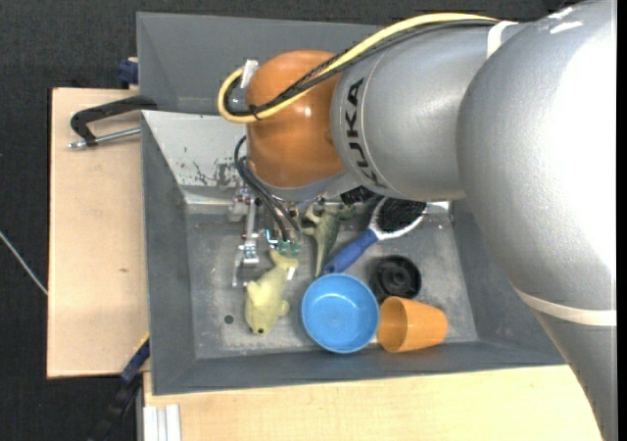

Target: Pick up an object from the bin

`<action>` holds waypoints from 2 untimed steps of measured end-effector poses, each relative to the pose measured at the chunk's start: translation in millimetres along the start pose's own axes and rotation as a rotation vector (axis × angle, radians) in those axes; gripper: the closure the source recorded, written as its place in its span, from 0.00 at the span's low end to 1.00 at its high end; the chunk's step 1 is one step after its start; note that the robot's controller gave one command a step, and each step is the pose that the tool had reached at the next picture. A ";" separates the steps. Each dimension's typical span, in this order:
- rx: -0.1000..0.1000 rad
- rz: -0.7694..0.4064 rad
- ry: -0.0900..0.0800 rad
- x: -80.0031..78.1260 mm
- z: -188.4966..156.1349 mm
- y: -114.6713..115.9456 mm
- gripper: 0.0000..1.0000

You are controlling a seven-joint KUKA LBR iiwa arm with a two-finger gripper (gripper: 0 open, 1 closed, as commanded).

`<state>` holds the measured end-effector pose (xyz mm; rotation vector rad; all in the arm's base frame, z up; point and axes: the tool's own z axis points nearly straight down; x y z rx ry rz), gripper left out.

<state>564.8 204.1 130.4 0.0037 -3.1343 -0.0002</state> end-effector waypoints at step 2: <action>0.001 -0.354 -0.006 56.8 38.6 -154.0 0.00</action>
Offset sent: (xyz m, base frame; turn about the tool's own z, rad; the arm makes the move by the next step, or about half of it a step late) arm -0.0144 -0.0718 -0.0251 -0.3645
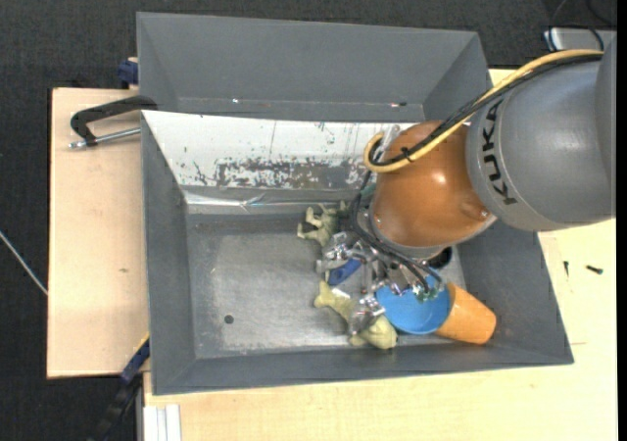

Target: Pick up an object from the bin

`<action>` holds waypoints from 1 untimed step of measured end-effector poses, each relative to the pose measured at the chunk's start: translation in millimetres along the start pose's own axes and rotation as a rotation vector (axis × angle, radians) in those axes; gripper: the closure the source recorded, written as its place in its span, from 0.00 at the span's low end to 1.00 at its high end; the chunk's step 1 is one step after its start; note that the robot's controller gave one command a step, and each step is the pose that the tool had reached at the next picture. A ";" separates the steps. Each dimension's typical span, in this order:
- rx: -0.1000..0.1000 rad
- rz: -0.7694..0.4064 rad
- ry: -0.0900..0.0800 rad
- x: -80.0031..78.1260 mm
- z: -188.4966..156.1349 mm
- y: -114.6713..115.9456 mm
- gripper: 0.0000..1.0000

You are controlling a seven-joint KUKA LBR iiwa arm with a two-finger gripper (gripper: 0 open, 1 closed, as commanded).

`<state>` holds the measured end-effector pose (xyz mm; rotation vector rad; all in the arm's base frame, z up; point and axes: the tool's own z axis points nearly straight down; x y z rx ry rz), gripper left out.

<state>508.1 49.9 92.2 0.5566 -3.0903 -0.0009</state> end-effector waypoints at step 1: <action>-0.001 -0.005 -0.004 -2.7 -0.7 2.9 1.00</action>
Offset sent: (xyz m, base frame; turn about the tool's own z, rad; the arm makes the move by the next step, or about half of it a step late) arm 0.0000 0.0000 0.0000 0.0000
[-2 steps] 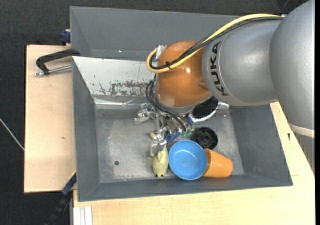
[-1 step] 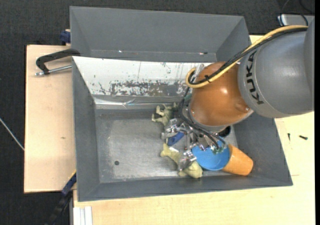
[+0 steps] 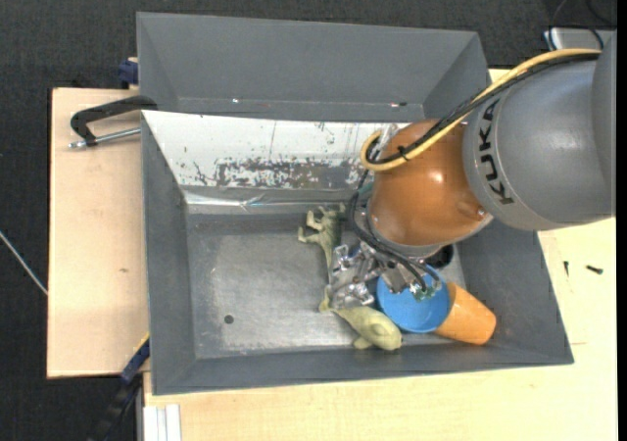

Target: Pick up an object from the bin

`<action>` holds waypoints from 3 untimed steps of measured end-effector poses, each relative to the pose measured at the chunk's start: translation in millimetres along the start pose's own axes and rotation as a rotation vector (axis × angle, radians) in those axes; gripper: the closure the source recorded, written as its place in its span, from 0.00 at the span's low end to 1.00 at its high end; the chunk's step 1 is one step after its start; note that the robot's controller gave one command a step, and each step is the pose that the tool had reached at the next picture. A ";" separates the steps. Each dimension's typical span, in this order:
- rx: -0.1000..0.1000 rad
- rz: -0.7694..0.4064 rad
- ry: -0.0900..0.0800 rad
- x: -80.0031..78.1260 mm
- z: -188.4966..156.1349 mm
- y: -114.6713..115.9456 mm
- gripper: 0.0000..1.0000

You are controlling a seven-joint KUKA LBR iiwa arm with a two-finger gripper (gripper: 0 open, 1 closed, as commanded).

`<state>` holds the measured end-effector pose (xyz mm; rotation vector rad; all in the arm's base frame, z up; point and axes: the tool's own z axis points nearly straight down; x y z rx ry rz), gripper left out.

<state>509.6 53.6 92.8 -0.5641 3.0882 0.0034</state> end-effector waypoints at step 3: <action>0.003 0.240 -0.005 -35.7 18.3 -63.8 0.00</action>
Offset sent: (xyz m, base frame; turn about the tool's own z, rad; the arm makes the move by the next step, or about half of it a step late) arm 0.0190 -0.0033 0.0536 0.2778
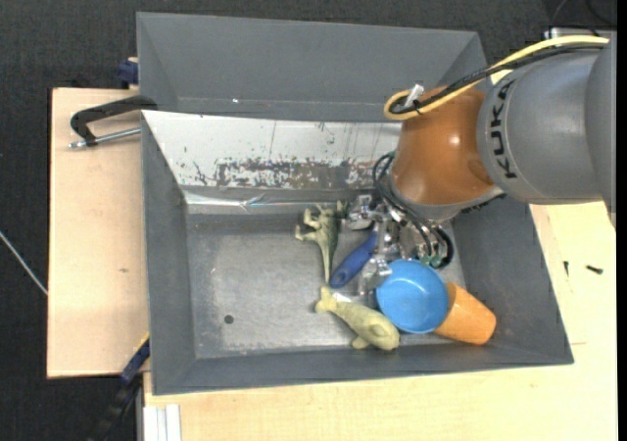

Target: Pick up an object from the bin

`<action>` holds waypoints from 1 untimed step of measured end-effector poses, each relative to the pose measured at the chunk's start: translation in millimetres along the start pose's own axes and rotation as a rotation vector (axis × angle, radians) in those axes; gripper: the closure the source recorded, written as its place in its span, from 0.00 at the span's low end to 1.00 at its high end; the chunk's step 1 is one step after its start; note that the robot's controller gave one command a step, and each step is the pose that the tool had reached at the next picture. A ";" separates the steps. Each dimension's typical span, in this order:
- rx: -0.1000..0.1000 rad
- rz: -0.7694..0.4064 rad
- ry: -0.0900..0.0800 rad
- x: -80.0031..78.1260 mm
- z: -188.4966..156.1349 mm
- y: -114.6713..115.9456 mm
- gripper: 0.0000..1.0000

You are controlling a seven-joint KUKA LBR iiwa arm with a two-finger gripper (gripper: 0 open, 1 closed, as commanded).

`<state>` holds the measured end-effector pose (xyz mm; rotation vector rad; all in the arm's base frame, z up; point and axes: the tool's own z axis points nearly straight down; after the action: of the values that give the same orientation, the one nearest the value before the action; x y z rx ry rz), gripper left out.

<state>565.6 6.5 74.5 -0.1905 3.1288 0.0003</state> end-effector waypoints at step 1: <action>-0.001 -0.003 -0.003 -0.5 -3.8 2.6 1.00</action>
Offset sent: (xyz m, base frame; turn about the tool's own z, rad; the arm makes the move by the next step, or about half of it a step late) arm 0.0000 0.0000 0.0000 0.0000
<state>565.7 9.2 78.3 -0.1958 3.1256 0.0013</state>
